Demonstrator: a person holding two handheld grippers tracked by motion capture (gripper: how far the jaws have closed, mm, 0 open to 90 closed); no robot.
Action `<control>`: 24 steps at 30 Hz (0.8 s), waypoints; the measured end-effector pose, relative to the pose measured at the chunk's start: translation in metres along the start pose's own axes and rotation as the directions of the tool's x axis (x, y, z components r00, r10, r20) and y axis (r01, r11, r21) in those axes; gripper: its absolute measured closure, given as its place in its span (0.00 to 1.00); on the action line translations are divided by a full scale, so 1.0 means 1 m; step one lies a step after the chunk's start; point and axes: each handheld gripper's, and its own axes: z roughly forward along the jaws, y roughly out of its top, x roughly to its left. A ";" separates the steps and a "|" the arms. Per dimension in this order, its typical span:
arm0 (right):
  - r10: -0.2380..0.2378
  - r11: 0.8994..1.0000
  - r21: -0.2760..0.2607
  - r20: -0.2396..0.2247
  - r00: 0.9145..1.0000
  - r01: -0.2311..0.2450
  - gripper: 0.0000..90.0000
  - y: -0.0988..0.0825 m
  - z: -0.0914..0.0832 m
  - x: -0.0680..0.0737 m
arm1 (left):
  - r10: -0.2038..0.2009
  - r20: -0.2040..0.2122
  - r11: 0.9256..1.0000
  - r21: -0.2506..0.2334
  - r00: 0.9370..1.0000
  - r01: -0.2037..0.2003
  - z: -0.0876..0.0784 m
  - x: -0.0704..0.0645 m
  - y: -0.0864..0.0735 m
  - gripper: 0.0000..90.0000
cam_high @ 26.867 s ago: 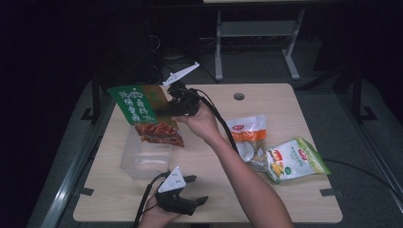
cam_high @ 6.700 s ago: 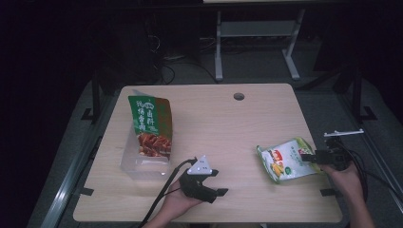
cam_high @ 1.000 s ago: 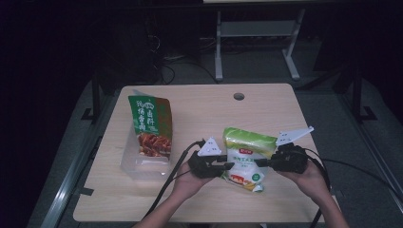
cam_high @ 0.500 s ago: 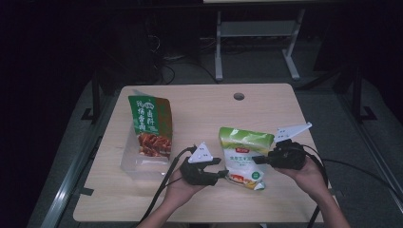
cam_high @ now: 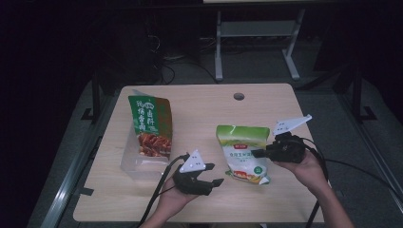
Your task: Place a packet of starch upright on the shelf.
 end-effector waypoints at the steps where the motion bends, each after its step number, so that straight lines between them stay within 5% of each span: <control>1: -0.006 1.000 -0.002 0.004 1.000 0.006 0.99 0.001 0.000 0.000 | -0.008 0.003 1.000 -0.008 1.000 0.008 -0.001 -0.002 -0.002 0.46; 24: -0.045 0.999 -0.004 -0.004 0.999 0.045 1.00 0.045 0.002 0.009 | -0.007 -0.007 1.000 0.007 1.000 0.007 -0.022 -0.016 -0.031 0.42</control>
